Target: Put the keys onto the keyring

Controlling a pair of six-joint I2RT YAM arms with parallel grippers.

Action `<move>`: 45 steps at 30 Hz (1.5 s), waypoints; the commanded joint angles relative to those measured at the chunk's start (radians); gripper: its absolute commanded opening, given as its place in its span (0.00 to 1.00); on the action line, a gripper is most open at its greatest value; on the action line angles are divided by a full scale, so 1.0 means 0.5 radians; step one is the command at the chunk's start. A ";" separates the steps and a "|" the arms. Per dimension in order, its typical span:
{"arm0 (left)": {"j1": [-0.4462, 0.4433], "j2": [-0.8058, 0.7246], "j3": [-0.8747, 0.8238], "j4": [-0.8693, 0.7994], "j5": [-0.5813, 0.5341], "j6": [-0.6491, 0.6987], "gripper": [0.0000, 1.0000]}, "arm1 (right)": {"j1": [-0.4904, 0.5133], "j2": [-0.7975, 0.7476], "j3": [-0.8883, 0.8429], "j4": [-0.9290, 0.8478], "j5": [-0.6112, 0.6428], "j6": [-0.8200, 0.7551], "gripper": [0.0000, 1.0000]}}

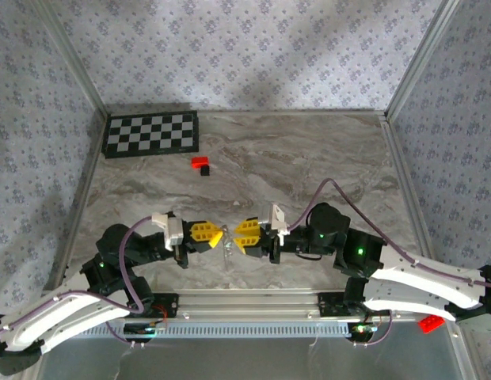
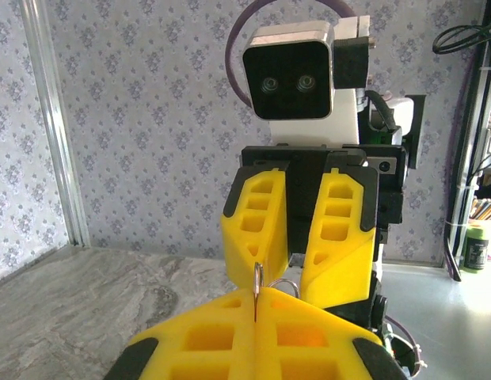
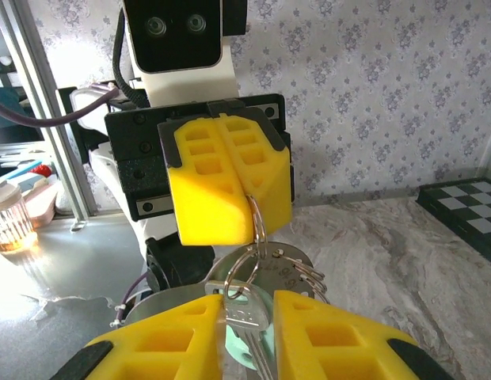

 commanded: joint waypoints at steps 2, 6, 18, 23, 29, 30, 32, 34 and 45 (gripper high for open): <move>0.002 -0.033 0.028 0.030 0.055 -0.005 0.00 | 0.016 -0.040 0.057 0.061 0.069 -0.031 0.22; -0.001 -0.033 0.038 0.003 0.070 -0.001 0.00 | 0.016 -0.027 0.046 0.093 0.066 -0.028 0.22; -0.001 -0.012 0.054 -0.033 0.113 -0.015 0.00 | 0.016 0.081 0.050 0.205 -0.010 -0.007 0.22; -0.001 -0.009 0.054 -0.032 0.105 -0.010 0.00 | 0.014 0.086 0.047 0.200 -0.025 -0.006 0.22; -0.001 -0.003 0.058 -0.044 0.102 -0.004 0.00 | 0.013 0.099 0.048 0.197 -0.031 0.000 0.20; -0.001 -0.003 0.059 -0.049 0.102 -0.005 0.00 | 0.013 0.102 0.048 0.197 -0.031 0.000 0.20; -0.001 -0.010 0.058 -0.055 0.099 -0.003 0.00 | 0.013 0.111 0.057 0.187 -0.033 -0.003 0.18; -0.001 -0.014 0.060 -0.057 0.094 -0.003 0.00 | 0.013 0.118 0.058 0.172 -0.028 -0.006 0.16; 0.001 -0.012 0.078 -0.115 0.071 0.027 0.00 | 0.016 0.126 0.080 0.114 0.002 -0.030 0.08</move>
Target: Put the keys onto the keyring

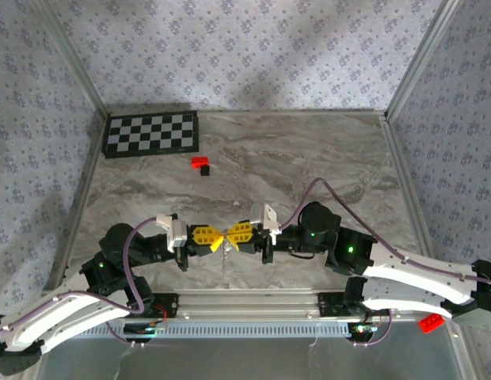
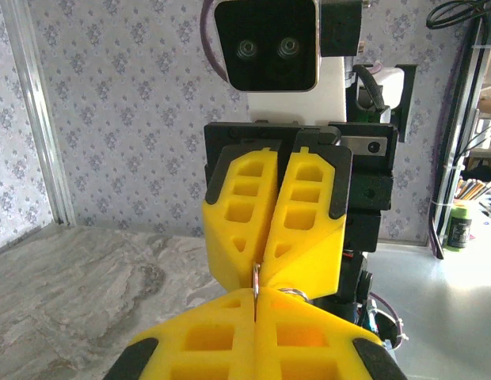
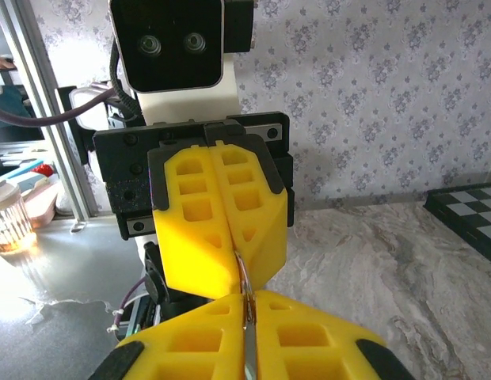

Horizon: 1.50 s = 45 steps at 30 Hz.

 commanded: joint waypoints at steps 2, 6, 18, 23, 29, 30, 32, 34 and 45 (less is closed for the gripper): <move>0.000 -0.011 0.081 0.009 0.005 0.035 0.00 | 0.011 -0.002 0.081 -0.020 0.031 -0.027 0.05; -0.001 -0.003 0.108 -0.069 -0.021 0.057 0.00 | 0.017 0.003 0.088 -0.065 0.052 -0.061 0.00; -0.001 0.124 0.342 -0.645 -0.198 0.060 0.25 | 0.029 0.109 0.522 -0.877 0.176 -0.349 0.00; 0.000 0.142 0.415 -0.758 -0.182 0.072 0.27 | 0.023 0.236 0.735 -1.220 0.166 -0.396 0.00; 0.000 0.178 0.460 -0.832 -0.163 0.082 0.27 | 0.020 0.370 0.988 -1.531 0.161 -0.441 0.00; -0.001 0.179 0.463 -0.839 -0.160 0.083 0.27 | 0.020 0.390 1.015 -1.569 0.152 -0.450 0.00; -0.002 0.182 0.471 -0.846 -0.168 0.088 0.27 | 0.020 0.422 1.052 -1.617 0.133 -0.474 0.00; -0.003 0.188 0.475 -0.851 -0.166 0.097 0.26 | 0.019 0.446 1.082 -1.655 0.109 -0.486 0.00; -0.007 0.280 0.494 -0.812 -0.125 0.128 0.22 | 0.023 0.491 1.122 -1.675 0.065 -0.508 0.00</move>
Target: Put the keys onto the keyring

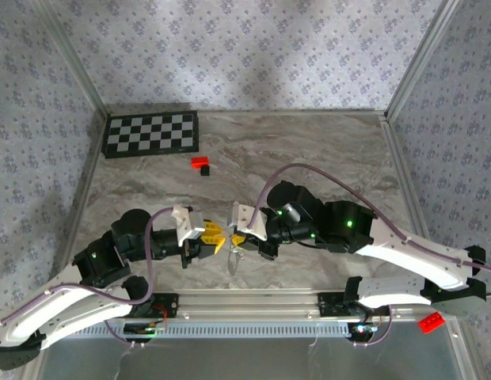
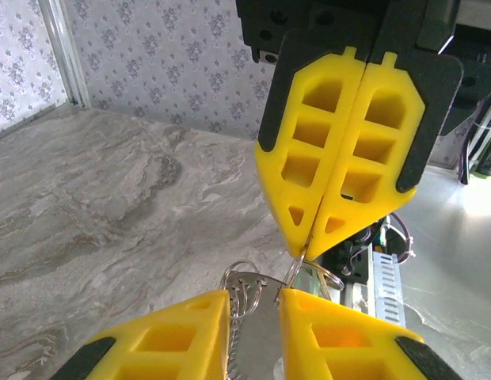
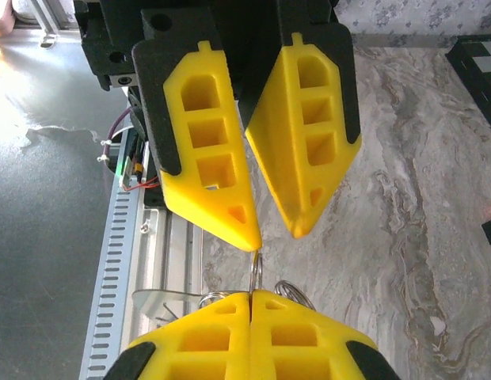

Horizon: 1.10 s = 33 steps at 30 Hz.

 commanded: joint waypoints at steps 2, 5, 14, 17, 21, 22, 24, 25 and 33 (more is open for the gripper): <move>-0.010 0.029 0.070 0.055 0.044 0.038 0.21 | 0.005 0.007 0.087 0.001 -0.042 -0.027 0.00; -0.017 0.029 0.057 0.081 0.042 0.038 0.20 | 0.006 0.016 0.084 -0.003 -0.045 -0.021 0.00; -0.041 0.023 0.034 0.118 0.116 0.044 0.19 | -0.001 0.039 0.080 0.002 -0.021 0.011 0.00; -0.059 0.022 0.030 0.113 0.114 0.047 0.19 | -0.009 0.036 0.080 0.009 -0.023 0.005 0.00; -0.084 0.032 0.036 0.096 0.092 0.063 0.12 | -0.015 0.029 0.078 0.021 -0.052 -0.005 0.00; -0.087 0.036 0.034 0.094 0.084 0.067 0.10 | -0.016 0.026 0.081 0.022 -0.052 -0.005 0.00; -0.090 0.043 0.037 0.097 0.080 0.069 0.09 | -0.016 0.026 0.082 0.030 -0.053 -0.005 0.00; -0.091 0.048 0.036 0.093 0.079 0.071 0.09 | -0.021 0.022 0.079 0.038 -0.055 -0.002 0.00; -0.125 0.073 0.042 0.056 -0.028 0.071 0.18 | -0.036 -0.035 0.012 0.104 -0.057 0.015 0.00</move>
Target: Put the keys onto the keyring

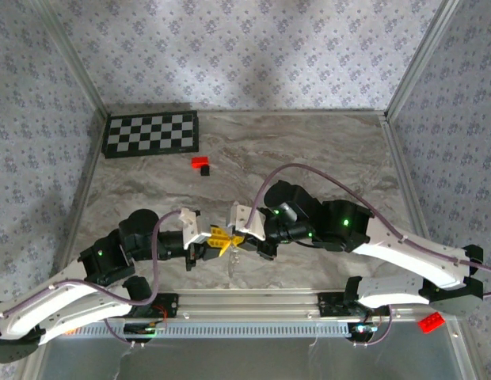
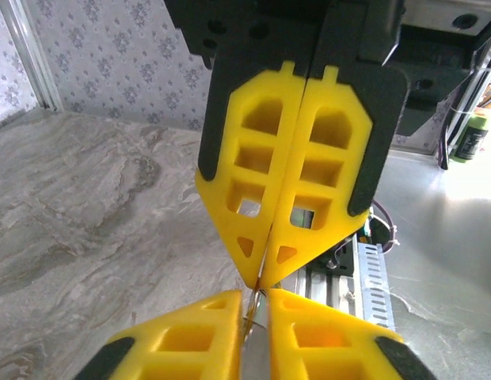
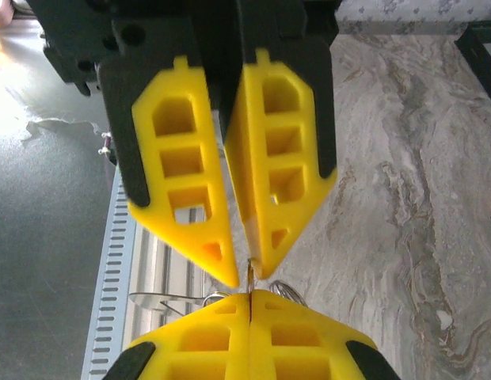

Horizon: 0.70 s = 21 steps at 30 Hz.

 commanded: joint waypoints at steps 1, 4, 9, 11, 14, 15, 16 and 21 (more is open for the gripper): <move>-0.025 0.001 0.033 0.016 -0.056 0.015 0.18 | -0.016 -0.068 0.010 0.112 -0.033 0.016 0.00; -0.034 -0.014 0.006 0.051 -0.095 0.000 0.19 | -0.022 -0.082 0.002 0.124 -0.038 0.015 0.00; -0.036 -0.037 -0.041 0.105 -0.127 -0.005 0.04 | -0.032 -0.089 -0.028 0.134 -0.071 0.010 0.00; -0.034 -0.053 -0.075 0.132 -0.240 -0.006 0.00 | -0.047 -0.089 -0.046 0.138 -0.090 0.013 0.00; -0.034 -0.068 -0.102 0.152 -0.405 -0.042 0.00 | -0.097 -0.119 -0.107 0.181 -0.077 0.074 0.00; -0.034 -0.074 -0.111 0.161 -0.435 -0.056 0.00 | -0.122 -0.143 -0.145 0.205 -0.072 0.108 0.00; -0.034 -0.077 -0.122 0.171 -0.459 -0.076 0.00 | -0.159 -0.169 -0.190 0.218 -0.066 0.154 0.00; -0.031 -0.074 -0.156 0.151 -0.526 -0.142 0.00 | -0.325 -0.285 -0.422 0.265 -0.034 0.426 0.30</move>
